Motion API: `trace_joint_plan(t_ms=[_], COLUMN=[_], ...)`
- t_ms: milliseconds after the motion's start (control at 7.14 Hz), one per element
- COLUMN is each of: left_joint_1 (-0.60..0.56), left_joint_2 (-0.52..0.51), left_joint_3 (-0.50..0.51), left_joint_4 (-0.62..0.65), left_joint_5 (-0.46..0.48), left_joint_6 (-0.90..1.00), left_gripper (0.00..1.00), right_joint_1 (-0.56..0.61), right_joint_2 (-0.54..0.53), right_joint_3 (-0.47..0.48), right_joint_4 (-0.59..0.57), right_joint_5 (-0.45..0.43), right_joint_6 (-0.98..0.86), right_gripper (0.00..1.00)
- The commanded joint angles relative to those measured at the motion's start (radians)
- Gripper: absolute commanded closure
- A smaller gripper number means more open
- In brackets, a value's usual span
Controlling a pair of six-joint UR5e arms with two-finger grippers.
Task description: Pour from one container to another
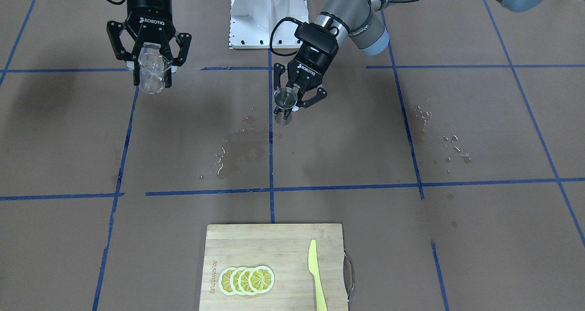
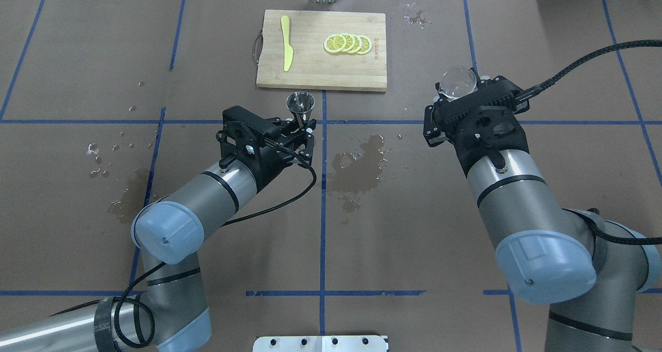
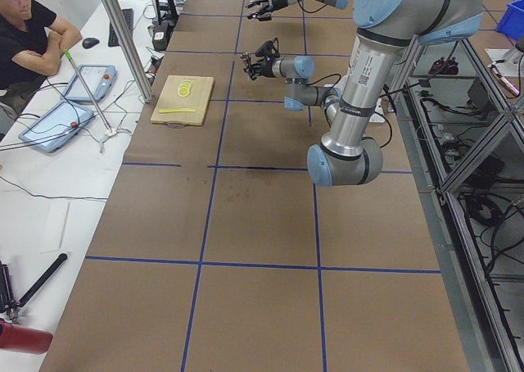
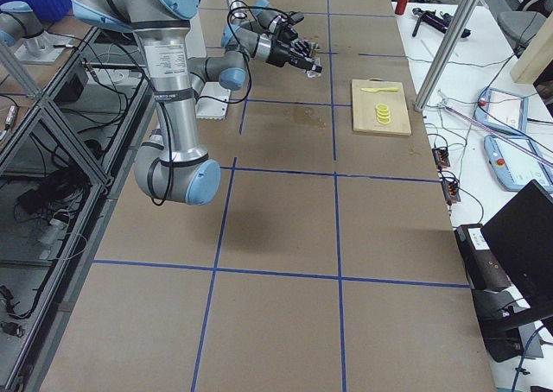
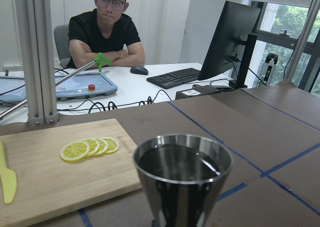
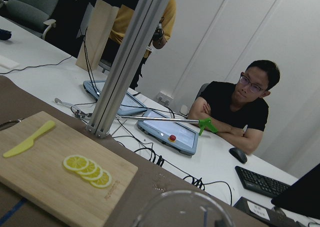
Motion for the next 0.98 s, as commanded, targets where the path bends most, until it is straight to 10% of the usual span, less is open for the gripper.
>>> trace_joint_plan(t_ms=[0, 280, 560, 840], left_joint_1=[-0.044, -0.061, -0.091, -0.102], left_joint_2=[0.062, 0.142, 0.223, 0.317], left_joint_3=[-0.016, -0.056, -0.063, -0.080], left_joint_4=[0.000, 0.000, 0.003, 0.003], left_joint_5=[-0.001, 0.071, 0.110, 0.137], left_joint_6=[0.009, 0.005, -0.004, -0.073], left_gripper=[1.00, 1.00, 1.00, 1.00], right_joint_1=[0.087, 0.174, 0.214, 0.216], right_joint_2=[-0.137, -0.220, -0.210, -0.226], right_joint_3=[0.000, -0.006, -0.028, -0.051], right_joint_4=[0.000, -0.008, 0.041, 0.080], right_joint_5=[0.216, 0.368, 0.374, 0.389], right_joint_6=[0.235, 0.340, 0.735, 0.754], right_gripper=[1.00, 1.00, 1.00, 1.00])
